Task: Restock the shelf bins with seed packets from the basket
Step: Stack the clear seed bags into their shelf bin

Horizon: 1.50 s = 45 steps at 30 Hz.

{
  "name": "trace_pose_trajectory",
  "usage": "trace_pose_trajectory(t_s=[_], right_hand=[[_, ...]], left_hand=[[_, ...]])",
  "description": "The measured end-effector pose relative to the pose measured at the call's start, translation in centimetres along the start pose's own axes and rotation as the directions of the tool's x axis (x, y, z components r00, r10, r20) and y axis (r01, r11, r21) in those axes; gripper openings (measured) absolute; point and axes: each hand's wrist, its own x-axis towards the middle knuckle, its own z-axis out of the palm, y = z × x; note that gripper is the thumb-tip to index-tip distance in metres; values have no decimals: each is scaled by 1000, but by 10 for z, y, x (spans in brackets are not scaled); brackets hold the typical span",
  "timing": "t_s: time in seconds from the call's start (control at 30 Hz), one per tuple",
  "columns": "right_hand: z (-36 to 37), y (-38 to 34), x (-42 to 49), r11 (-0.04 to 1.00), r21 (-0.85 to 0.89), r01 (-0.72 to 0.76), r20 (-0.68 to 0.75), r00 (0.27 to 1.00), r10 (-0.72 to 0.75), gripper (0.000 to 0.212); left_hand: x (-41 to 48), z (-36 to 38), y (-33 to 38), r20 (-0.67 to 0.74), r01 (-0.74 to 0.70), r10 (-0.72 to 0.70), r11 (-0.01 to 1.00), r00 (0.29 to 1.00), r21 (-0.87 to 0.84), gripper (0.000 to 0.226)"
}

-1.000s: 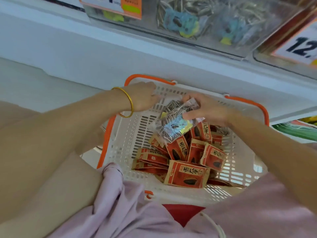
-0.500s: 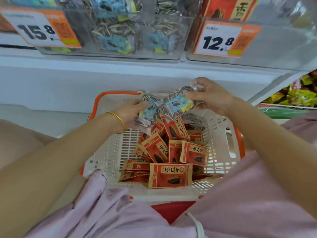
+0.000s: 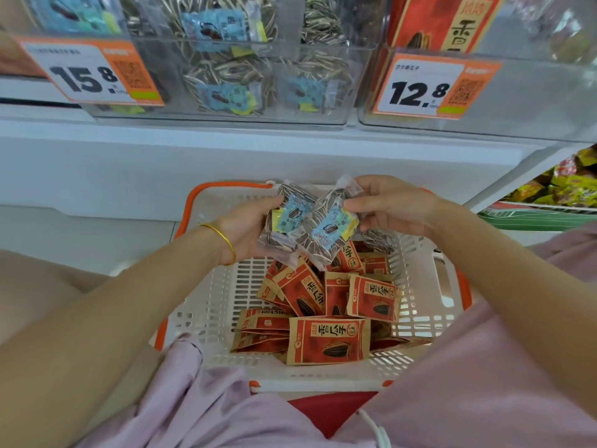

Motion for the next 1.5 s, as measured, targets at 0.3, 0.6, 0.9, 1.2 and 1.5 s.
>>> trace_pose_trajectory(t_s=[0.3,0.6,0.9,1.2,1.5], right_hand=[[8,-1,-6,996,88,19,21,1000,-21,37],[8,8,-14,944,303,127,-167,983,-78,24],[40,21,-13,979,1,205,-317,928,-194,18],[44,-12,-44,864,-454,216,-207,918,-338,46],[65,-95,-90,805,-217,552,-18,822,-569,67]], left_hand=[[-2,5,-1,3,-98,98,994,995,38,25],[-2,4,0,-192,-161,149,986,970,-47,43],[-20,6,11,105,-120,165,930,981,-347,63],[-45,39,27,-121,-469,484,873,867,131,62],[-109,56,111,246,-718,676,633,695,291,75]])
